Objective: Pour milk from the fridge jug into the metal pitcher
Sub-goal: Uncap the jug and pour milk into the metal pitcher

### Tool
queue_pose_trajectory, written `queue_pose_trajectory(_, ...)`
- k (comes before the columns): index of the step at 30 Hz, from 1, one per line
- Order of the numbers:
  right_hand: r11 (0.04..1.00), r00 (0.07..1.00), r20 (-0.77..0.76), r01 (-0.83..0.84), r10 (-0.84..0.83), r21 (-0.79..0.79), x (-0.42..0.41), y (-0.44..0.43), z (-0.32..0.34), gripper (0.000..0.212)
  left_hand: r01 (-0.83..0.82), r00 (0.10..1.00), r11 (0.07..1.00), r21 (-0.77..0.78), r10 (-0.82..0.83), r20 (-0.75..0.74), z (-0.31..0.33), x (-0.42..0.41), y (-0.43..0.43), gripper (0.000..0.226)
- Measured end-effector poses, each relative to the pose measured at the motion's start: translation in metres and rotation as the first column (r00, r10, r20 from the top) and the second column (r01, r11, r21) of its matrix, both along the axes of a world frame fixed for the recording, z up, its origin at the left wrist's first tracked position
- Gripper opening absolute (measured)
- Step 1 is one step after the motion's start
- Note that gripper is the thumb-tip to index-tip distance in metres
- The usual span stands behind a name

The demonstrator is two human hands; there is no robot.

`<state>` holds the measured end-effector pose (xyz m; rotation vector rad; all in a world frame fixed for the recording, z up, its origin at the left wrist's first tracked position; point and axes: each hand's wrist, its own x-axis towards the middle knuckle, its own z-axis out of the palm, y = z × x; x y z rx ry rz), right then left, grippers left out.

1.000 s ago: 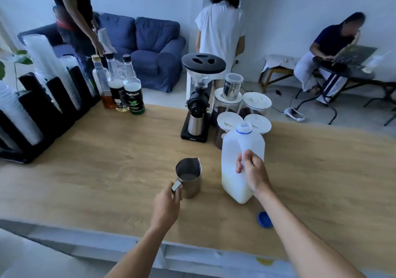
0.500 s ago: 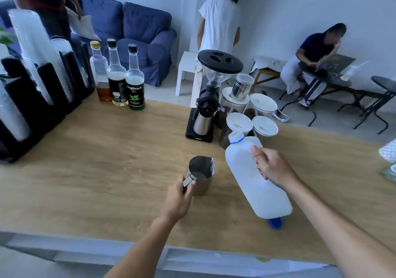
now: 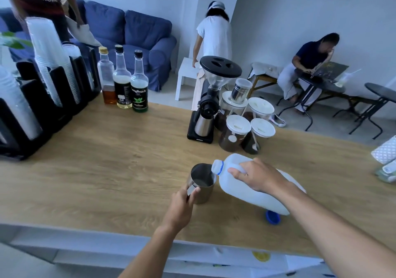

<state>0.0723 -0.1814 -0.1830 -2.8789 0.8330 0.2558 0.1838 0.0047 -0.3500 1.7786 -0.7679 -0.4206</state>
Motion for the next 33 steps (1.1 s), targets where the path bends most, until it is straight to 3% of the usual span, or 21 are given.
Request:
queue_pose_trajectory(4,0.998,0.993,-0.104,-0.058,0.054,-0.035,0.003,0.011,-0.004,0.057,0.002,1.0,1.0,0.021,-0.003,0.014,-0.003,0.0,0.005,0.04)
queue_pose_trajectory(33,1.0,0.987,-0.162,-0.022,0.022,-0.001,0.022,0.016,-0.001,0.061,-0.032,0.999,0.998,0.045,0.032,-0.005,-0.002,0.003,0.013,0.038)
